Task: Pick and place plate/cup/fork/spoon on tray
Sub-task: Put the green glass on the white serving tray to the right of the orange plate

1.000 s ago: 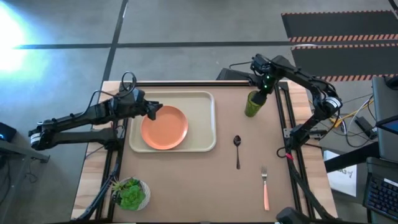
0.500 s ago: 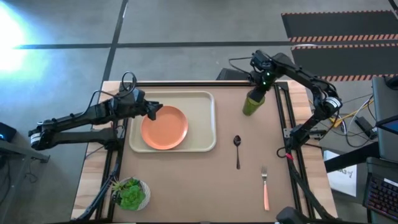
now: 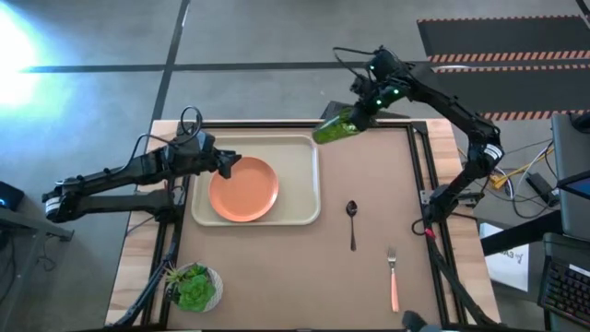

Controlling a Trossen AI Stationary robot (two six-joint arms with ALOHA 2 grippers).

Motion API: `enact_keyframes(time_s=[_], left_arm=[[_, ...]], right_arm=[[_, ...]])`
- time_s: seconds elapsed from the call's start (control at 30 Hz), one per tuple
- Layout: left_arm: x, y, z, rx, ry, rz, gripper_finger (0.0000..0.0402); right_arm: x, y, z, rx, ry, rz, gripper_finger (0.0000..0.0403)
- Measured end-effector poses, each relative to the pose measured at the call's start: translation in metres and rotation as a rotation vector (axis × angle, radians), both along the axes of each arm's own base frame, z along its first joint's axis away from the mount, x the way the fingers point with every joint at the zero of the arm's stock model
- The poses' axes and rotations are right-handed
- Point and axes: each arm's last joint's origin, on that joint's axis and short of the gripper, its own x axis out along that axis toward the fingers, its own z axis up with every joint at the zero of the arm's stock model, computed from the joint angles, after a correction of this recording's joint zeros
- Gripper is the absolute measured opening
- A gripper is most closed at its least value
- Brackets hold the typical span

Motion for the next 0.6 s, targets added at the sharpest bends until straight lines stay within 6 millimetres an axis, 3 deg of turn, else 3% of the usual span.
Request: enact_keyframes(time_s=[0.23, 0.6], left_arm=[[-0.001, -0.001, 0.0, 0.002, -0.001, -0.016, 0.0141], [-0.004, -0.003, 0.003, 0.014, -0.009, -0.048, 0.0141]], right_arm=[[0.058, 0.008, -0.007, 0.048, -0.006, 0.151, 0.0009], [0.115, -0.022, -0.062, 0.121, 0.131, 0.203, 0.0008]])
